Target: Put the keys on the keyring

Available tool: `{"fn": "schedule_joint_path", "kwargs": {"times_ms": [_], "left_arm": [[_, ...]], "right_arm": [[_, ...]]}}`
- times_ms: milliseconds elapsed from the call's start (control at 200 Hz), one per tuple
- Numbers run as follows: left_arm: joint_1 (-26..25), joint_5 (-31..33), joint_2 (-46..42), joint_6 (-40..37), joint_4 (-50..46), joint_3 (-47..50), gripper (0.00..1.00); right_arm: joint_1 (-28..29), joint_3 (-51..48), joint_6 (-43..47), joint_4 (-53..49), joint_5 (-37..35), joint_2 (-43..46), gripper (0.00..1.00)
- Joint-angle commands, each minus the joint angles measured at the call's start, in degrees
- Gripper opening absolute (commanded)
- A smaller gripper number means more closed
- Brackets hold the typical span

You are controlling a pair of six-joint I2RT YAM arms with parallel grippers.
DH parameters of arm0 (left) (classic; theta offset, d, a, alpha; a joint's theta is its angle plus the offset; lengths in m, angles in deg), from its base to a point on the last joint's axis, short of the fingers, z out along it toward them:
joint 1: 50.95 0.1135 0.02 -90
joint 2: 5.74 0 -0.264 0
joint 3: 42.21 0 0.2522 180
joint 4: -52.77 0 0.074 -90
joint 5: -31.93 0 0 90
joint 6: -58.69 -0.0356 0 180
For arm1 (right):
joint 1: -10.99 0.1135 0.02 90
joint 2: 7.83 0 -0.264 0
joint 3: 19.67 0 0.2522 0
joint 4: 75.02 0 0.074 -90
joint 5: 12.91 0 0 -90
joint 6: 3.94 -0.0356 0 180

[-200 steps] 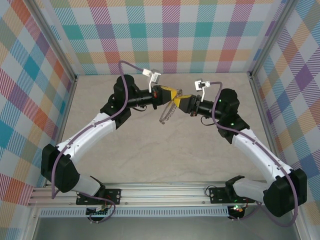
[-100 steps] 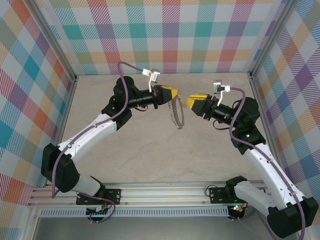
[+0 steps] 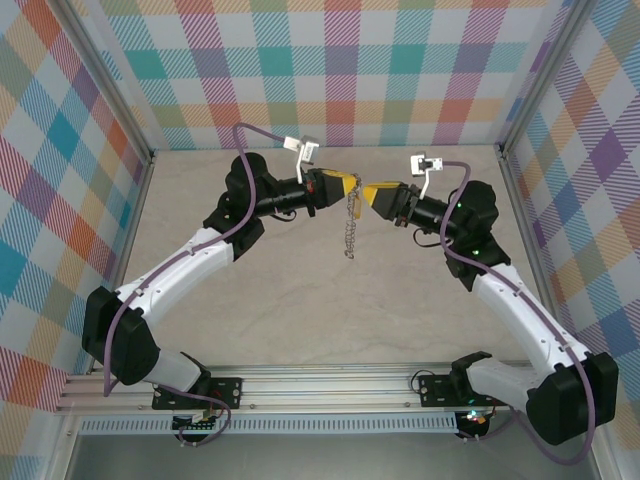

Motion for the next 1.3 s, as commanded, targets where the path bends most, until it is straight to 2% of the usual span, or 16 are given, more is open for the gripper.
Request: {"fn": "schedule_joint_path", "kwargs": {"times_ms": [0,570,710,840,970,1055,1165,1295], "left_arm": [[-0.4,-1.2,-0.2,0.8,3.8,0.3,0.00],[-0.7,-1.2,0.2,0.7,3.5,0.0,0.00],[-0.8,-1.1,0.2,0.7,3.6,0.1,0.00],[-0.8,-1.1,0.3,0.6,3.6,-0.1,0.00],[-0.7,-1.2,0.4,0.3,3.0,-0.4,0.00],[-0.8,-0.3,0.3,-2.2,-1.5,-1.8,0.00],[-0.1,0.5,-0.7,-6.4,-7.3,-3.2,0.24],[1.9,0.8,-2.3,-11.8,-14.9,-4.8,0.35]], "right_arm": [[-0.1,1.4,-2.4,5.7,1.8,-0.8,0.33],[0.9,2.6,-3.4,7.9,2.1,-3.7,0.26],[1.0,3.0,-3.3,7.8,2.5,-4.2,0.20],[1.1,3.1,-3.2,7.5,3.0,-4.3,0.00],[1.1,3.5,-0.5,3.8,2.6,-3.5,0.00],[0.9,5.2,3.9,-2.1,2.8,-2.9,0.00],[0.2,10.1,11.9,-13.5,6.1,-4.0,0.00],[-1.6,15.8,20.1,-25.6,11.0,-6.0,0.00]]}}
